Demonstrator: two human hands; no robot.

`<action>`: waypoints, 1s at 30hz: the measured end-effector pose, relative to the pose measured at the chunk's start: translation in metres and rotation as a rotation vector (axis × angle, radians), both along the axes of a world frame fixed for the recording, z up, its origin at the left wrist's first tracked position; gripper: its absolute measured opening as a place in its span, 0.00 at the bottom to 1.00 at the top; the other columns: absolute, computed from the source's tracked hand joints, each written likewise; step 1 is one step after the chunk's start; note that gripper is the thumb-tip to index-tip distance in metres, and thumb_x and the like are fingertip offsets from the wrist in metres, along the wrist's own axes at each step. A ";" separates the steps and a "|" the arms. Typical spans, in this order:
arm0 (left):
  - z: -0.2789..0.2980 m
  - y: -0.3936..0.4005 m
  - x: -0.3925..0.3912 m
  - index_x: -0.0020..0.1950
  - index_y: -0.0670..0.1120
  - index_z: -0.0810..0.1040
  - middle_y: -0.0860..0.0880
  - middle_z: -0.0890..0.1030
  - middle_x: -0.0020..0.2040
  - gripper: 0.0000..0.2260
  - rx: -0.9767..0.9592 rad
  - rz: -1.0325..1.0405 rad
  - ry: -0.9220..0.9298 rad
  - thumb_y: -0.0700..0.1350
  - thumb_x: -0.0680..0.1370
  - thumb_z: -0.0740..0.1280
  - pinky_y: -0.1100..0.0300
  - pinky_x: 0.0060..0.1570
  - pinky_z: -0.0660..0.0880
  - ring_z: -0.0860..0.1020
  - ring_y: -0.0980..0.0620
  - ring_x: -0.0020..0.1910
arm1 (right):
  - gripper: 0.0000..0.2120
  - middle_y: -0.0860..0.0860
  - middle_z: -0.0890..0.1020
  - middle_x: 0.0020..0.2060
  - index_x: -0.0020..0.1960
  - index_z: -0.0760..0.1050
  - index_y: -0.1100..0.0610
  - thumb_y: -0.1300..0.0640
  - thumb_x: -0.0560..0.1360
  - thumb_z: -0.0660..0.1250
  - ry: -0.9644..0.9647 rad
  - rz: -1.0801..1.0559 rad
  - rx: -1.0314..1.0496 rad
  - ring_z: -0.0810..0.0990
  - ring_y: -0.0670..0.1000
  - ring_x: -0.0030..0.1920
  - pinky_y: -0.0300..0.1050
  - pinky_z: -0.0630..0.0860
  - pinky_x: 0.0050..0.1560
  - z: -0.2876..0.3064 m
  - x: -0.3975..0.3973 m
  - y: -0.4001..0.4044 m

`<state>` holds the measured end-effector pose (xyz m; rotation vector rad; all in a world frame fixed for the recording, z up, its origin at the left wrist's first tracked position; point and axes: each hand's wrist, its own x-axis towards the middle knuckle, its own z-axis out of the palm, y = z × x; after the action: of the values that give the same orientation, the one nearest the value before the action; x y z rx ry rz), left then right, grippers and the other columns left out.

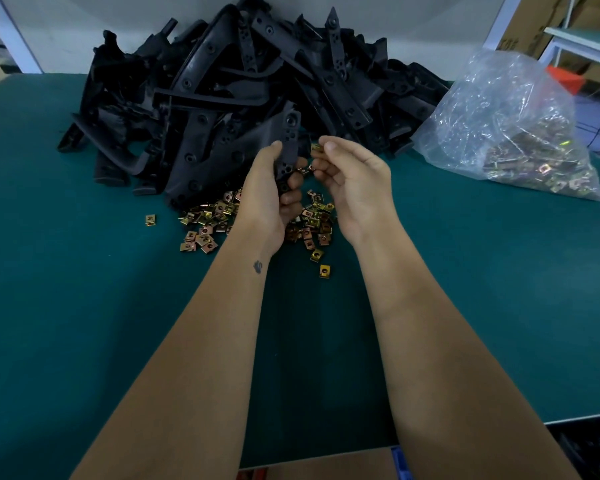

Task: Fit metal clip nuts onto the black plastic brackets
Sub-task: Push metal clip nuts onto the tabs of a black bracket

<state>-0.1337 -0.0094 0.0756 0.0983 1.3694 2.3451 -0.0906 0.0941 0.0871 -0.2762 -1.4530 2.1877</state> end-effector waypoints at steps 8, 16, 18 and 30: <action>-0.002 0.001 0.002 0.38 0.47 0.79 0.53 0.71 0.27 0.21 -0.068 -0.025 0.085 0.56 0.83 0.58 0.65 0.24 0.57 0.61 0.57 0.24 | 0.07 0.54 0.82 0.39 0.48 0.80 0.61 0.71 0.75 0.68 0.021 -0.043 0.015 0.81 0.48 0.39 0.41 0.78 0.46 -0.001 -0.003 0.000; 0.000 0.001 0.006 0.38 0.49 0.79 0.53 0.71 0.28 0.18 -0.108 -0.035 0.126 0.55 0.82 0.59 0.65 0.23 0.56 0.59 0.57 0.23 | 0.07 0.54 0.80 0.35 0.46 0.79 0.63 0.73 0.75 0.67 0.067 0.006 -0.010 0.79 0.48 0.35 0.43 0.77 0.44 0.000 -0.003 0.000; 0.002 0.001 0.006 0.34 0.50 0.81 0.53 0.70 0.27 0.21 -0.117 -0.041 0.127 0.56 0.82 0.60 0.65 0.22 0.56 0.59 0.57 0.23 | 0.07 0.54 0.81 0.35 0.46 0.79 0.63 0.73 0.75 0.66 0.073 0.013 -0.022 0.79 0.48 0.34 0.43 0.77 0.43 0.000 -0.003 0.000; 0.008 -0.005 0.010 0.36 0.52 0.80 0.52 0.70 0.32 0.22 -0.122 -0.083 0.106 0.67 0.78 0.62 0.63 0.28 0.56 0.60 0.57 0.26 | 0.10 0.50 0.83 0.35 0.47 0.76 0.59 0.73 0.73 0.69 0.167 0.093 -0.012 0.79 0.48 0.35 0.42 0.77 0.41 0.005 0.002 -0.002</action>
<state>-0.1241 -0.0148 0.0832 0.2421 1.5251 2.2108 -0.0887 0.0922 0.0921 -0.0294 -1.3856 2.2350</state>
